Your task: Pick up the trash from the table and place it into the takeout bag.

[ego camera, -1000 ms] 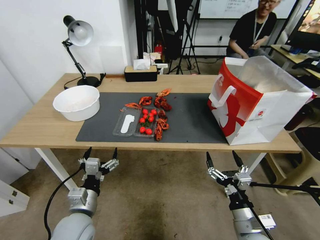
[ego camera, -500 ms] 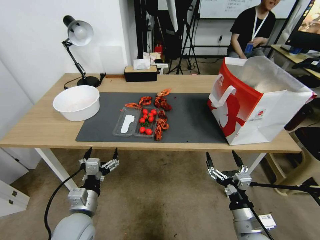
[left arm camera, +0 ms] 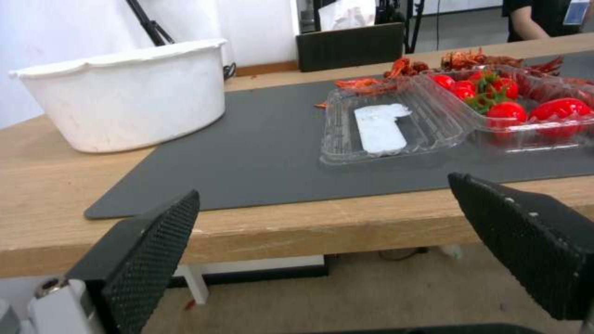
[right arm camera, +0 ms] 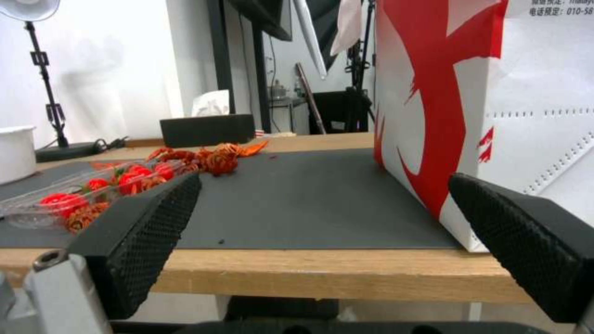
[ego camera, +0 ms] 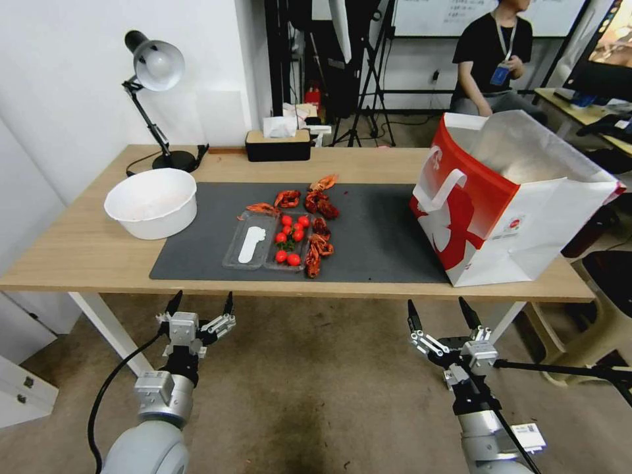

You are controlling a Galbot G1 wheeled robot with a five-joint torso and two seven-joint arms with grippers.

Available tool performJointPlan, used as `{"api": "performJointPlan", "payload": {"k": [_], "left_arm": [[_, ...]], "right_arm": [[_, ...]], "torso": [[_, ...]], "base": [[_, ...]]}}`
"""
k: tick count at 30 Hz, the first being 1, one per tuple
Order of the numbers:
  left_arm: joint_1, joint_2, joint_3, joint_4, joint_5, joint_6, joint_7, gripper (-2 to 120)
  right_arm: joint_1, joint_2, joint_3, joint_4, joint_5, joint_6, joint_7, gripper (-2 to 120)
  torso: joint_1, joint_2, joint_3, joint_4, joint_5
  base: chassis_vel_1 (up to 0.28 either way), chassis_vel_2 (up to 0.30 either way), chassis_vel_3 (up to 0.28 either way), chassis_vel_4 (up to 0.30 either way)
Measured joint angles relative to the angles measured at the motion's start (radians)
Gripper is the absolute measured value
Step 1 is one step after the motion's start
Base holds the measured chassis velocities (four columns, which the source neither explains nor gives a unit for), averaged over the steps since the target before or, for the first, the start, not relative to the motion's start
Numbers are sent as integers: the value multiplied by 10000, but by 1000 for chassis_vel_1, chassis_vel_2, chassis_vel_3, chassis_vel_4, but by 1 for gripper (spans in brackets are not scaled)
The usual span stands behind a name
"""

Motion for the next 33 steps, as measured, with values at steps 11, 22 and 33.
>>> {"api": "performJointPlan", "payload": {"k": [11,22,33], "left_arm": [[-1,1,1,-1,0,5,1,100],[-3,0,0,-2,0,11,1,100],[-2,1,1,-2,0,12,1,100]], "right_arm": [[-1,0,0,3,-2,0,1,100],[-1,0,1,3,-4,0,2,100],[-1,0,0,3,-4,0,2,100]], "torso": [[0,0,0,0,0],[0,0,0,0,0],[0,0,0,0,0]], "base": [[0,0,0,0],[0,0,0,0],[0,0,0,0]]}}
